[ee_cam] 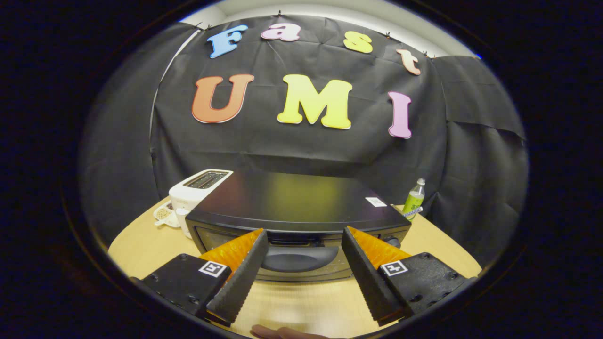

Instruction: Open the toaster oven, put the food inside, and close the toaster oven door.

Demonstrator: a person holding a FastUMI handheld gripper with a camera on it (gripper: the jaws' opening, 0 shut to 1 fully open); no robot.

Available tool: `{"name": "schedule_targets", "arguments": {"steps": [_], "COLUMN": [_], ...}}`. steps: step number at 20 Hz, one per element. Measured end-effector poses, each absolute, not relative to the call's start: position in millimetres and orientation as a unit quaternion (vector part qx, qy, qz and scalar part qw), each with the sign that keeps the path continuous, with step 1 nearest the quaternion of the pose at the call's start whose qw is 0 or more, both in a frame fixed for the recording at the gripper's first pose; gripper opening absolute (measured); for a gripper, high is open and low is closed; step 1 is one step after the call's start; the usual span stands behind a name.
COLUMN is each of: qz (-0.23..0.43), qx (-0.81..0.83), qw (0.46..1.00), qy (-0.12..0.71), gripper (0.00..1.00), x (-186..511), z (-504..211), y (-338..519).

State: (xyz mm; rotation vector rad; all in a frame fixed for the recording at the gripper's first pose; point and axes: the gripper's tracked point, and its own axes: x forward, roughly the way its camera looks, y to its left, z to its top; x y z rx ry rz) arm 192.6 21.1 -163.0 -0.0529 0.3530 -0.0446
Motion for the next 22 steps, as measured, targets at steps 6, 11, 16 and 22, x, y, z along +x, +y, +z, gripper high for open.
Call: {"name": "schedule_targets", "arguments": {"steps": [6,11,16,22], "qz": [-0.003,0.009,0.037,0.037], "qx": [0.011,-0.016,0.004,-0.02], "qw": [0.986,0.988,0.983,0.979], "qy": [0.165,0.151,0.181,0.2], "gripper": [1.0,1.0,1.0,1.0], "x": [189.2,162.1,131.9,99.9], "z": [-165.9,-171.2,-197.2,-226.2], "y": [22.2,21.8,17.4,13.2]}}
